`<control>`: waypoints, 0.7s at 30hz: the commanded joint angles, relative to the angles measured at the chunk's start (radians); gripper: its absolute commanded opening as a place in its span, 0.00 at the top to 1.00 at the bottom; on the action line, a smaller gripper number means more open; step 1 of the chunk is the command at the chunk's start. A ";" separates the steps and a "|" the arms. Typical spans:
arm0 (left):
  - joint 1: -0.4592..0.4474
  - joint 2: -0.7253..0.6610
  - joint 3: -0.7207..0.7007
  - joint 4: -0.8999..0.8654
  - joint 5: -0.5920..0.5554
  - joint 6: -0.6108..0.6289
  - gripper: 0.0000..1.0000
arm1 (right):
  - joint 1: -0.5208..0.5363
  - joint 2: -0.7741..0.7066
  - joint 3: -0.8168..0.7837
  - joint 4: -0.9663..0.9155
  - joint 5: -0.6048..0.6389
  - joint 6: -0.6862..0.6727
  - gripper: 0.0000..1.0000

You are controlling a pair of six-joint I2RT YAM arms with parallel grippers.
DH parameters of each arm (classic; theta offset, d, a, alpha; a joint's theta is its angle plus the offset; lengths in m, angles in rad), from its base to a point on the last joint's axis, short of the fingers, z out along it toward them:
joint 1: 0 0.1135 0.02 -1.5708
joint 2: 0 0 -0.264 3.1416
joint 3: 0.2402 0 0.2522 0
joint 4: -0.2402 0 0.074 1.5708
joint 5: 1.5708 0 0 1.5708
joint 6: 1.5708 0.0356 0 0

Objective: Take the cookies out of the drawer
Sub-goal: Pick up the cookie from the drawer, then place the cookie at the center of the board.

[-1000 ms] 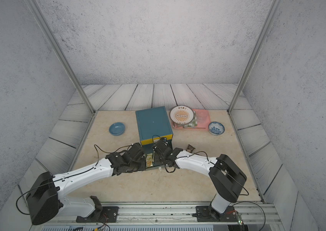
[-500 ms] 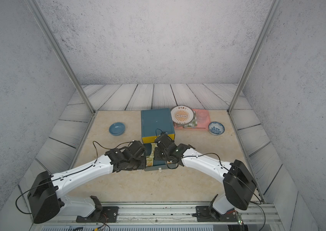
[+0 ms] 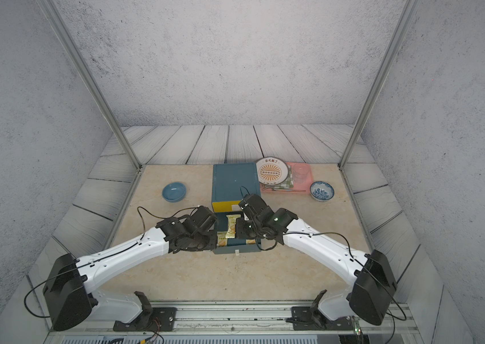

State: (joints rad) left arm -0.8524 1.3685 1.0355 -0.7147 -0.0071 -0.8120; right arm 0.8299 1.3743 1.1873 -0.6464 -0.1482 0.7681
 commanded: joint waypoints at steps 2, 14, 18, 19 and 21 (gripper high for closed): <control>0.004 0.012 0.045 -0.030 0.021 0.041 1.00 | -0.022 -0.083 0.047 -0.129 -0.080 -0.026 1.00; 0.024 0.000 0.065 -0.082 0.066 0.053 1.00 | -0.206 -0.266 0.112 -0.320 -0.111 -0.025 1.00; 0.026 -0.022 0.057 -0.100 0.079 0.050 1.00 | -0.338 -0.272 0.106 -0.370 -0.124 -0.040 1.00; 0.026 -0.029 0.051 -0.097 0.078 0.049 1.00 | -0.371 -0.268 0.104 -0.381 -0.130 -0.049 1.00; 0.027 -0.043 0.040 -0.101 0.080 0.046 1.00 | -0.429 -0.254 0.101 -0.403 -0.131 -0.068 1.00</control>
State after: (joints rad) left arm -0.8314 1.3659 1.0710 -0.8036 0.0418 -0.7742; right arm 0.4522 1.1114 1.2873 -0.9745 -0.2642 0.7376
